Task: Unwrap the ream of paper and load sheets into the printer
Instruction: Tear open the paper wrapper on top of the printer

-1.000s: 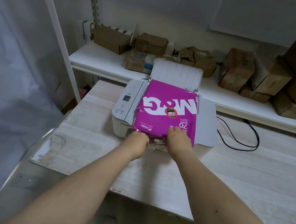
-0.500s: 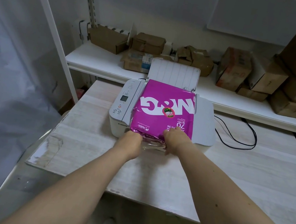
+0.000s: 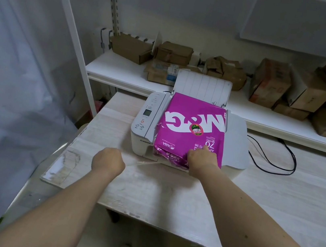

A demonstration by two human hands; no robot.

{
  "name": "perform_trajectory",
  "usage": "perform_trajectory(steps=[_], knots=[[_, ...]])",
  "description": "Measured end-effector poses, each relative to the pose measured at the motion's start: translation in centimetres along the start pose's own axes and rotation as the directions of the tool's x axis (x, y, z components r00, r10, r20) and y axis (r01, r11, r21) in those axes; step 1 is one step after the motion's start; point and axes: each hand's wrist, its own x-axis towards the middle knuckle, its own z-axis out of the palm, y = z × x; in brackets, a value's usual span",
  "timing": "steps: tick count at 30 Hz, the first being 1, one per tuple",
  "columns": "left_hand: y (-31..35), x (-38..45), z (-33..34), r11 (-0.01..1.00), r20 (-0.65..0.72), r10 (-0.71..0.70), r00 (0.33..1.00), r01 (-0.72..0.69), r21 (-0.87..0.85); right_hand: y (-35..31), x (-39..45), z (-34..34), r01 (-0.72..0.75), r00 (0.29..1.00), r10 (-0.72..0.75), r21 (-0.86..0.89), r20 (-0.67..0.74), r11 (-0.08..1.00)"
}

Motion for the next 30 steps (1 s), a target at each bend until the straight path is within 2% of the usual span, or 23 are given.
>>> perform_trajectory(steps=[5, 7, 11, 15, 21, 30], knots=[[-0.5, 0.6, -0.4, 0.998, -0.048, -0.039, 0.998, 0.037, -0.041, -3.3, 0.9, -1.3, 0.098, 0.977, -0.089, 0.034, -0.194, 0.995], [-1.0, 1.0, -0.6, 0.997, -0.065, -0.05, 0.997, 0.046, -0.06, -4.3, 1.3, -1.6, 0.118, 0.97, -0.105, 0.048, -0.219, 0.992], [-2.0, 2.0, -0.5, 0.996, -0.086, -0.057, 0.995, 0.05, -0.08, -4.8, 2.1, -1.8, 0.113, 0.974, -0.101, 0.051, -0.205, 0.992], [-2.3, 2.5, -0.1, 0.998, -0.074, -0.065, 0.995, 0.064, -0.019, -4.6, 2.9, -1.8, 0.124, 0.977, -0.11, 0.065, -0.182, 0.99], [-4.0, 3.8, 0.7, 0.982, -0.039, -0.177, 0.983, 0.179, 0.058, -3.2, 3.1, -1.3, 0.138, 0.98, -0.125, 0.076, -0.153, 0.988], [-4.9, 5.6, 0.5, 0.954, -0.032, -0.274, 0.961, 0.276, 0.114, -3.3, 3.6, -2.0, 0.147, 0.988, -0.145, 0.03, -0.043, 0.989]])
